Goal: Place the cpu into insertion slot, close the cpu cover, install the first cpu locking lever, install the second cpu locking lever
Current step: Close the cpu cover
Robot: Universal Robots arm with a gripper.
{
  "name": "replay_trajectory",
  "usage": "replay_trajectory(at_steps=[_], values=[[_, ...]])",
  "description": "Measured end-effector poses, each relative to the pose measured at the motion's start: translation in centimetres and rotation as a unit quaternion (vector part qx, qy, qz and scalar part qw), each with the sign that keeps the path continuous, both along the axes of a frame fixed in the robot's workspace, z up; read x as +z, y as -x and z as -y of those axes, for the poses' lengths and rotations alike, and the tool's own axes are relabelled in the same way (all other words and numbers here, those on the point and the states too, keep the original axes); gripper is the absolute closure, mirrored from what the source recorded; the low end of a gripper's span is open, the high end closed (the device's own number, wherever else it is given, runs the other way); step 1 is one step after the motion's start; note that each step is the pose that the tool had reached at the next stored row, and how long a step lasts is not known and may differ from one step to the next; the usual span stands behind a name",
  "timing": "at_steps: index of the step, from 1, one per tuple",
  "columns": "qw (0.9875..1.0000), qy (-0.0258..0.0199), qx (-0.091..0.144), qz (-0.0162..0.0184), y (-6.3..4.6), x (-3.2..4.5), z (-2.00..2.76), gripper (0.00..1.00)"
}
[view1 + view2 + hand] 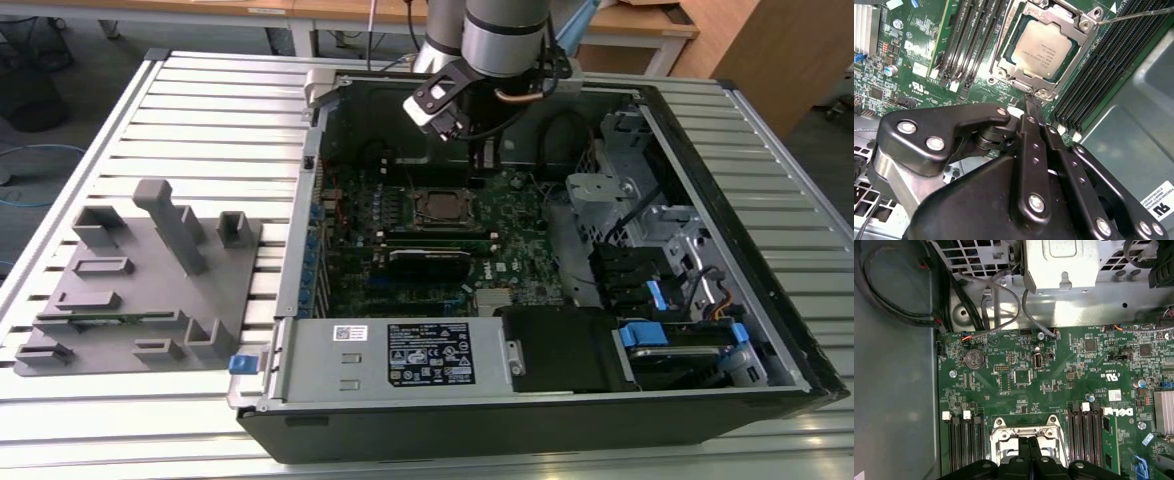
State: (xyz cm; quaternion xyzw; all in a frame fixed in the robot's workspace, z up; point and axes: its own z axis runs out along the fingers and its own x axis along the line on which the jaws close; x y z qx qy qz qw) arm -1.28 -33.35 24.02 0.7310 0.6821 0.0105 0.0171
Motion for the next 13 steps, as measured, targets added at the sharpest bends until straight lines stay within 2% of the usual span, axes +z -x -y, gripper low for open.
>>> replay_trajectory(at_steps=[6, 13], values=[[1.0000, -0.0001, 0.000, -0.0004, 0.1, -0.01, 0.00, 0.89], [1.0000, -0.0001, 0.000, -0.0001, 1.4, -0.23, 0.00, 0.89]])
